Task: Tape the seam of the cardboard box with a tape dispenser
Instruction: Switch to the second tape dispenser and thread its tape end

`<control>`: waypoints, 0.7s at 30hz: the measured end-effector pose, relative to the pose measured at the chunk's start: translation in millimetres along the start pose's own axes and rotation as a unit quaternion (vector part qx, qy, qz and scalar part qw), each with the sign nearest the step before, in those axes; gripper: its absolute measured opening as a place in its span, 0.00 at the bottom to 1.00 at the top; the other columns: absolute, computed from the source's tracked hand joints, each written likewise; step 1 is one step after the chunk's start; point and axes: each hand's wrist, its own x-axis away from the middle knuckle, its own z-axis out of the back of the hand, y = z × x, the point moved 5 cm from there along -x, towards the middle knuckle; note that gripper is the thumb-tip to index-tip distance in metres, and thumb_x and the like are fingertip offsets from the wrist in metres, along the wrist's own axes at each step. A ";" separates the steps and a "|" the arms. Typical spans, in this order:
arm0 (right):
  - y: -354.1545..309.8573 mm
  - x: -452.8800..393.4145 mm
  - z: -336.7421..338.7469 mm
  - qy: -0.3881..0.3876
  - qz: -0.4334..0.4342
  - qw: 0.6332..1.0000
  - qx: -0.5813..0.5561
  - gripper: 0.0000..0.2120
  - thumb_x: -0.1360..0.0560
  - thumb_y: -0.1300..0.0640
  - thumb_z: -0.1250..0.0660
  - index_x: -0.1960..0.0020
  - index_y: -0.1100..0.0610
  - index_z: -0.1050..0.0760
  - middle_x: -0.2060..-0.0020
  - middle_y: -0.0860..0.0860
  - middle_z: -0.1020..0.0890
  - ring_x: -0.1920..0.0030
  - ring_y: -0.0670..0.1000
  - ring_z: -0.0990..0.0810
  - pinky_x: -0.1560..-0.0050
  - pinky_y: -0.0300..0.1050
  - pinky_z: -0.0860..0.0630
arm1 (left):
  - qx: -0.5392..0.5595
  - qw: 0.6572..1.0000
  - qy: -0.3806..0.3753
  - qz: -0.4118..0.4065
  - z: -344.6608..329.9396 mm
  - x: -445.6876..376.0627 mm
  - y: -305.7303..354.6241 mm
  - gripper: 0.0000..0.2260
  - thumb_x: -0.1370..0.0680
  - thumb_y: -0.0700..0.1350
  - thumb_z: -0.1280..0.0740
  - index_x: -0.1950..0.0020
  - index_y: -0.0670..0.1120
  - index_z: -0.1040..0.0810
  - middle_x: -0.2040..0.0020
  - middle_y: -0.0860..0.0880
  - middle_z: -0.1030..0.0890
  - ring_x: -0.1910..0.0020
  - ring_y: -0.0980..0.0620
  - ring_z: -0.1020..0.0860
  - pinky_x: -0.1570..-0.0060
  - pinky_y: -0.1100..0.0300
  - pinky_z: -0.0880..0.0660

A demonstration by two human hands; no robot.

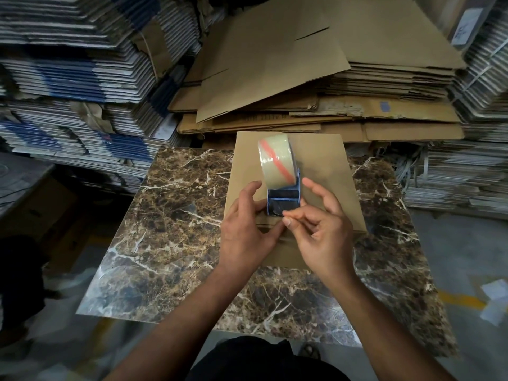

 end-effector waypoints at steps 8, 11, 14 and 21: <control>1.9 1.2 0.6 -0.029 0.017 0.999 -0.038 0.04 0.28 0.65 0.23 0.54 0.59 0.13 0.26 0.52 0.28 0.28 0.43 0.27 0.40 0.32 0.23 | -0.005 1.000 -0.017 0.003 0.7 -2.2 0.5 0.37 0.32 0.51 0.20 0.28 0.53 0.34 0.44 0.50 0.16 0.47 0.59 0.19 0.47 0.62 0.21; 0.8 4.9 -5.4 -0.061 0.031 0.995 -0.076 0.02 0.27 0.63 0.25 0.55 0.62 0.14 0.24 0.55 0.31 0.24 0.49 0.30 0.27 0.51 0.27 | 0.000 0.999 -0.039 0.010 -2.0 -4.1 -1.5 0.38 0.33 0.50 0.20 0.28 0.53 0.34 0.42 0.50 0.16 0.49 0.64 0.22 0.49 0.78 0.28; 3.1 6.0 -7.3 -0.052 0.013 0.995 -0.087 0.04 0.27 0.60 0.25 0.54 0.61 0.14 0.23 0.55 0.33 0.23 0.49 0.31 0.27 0.56 0.28 | 0.004 0.998 -0.052 0.018 -3.9 -5.3 -2.6 0.37 0.33 0.51 0.20 0.28 0.55 0.35 0.43 0.51 0.16 0.48 0.63 0.21 0.51 0.80 0.31; 7.1 5.0 -4.0 -0.040 -0.011 0.994 -0.101 0.04 0.26 0.62 0.25 0.51 0.58 0.14 0.24 0.51 0.30 0.27 0.49 0.26 0.33 0.60 0.23 | 0.014 0.997 -0.027 -0.064 8.8 -4.1 6.5 0.26 0.32 0.44 0.21 0.36 0.53 0.24 0.50 0.61 0.25 0.47 0.51 0.20 0.47 0.56 0.20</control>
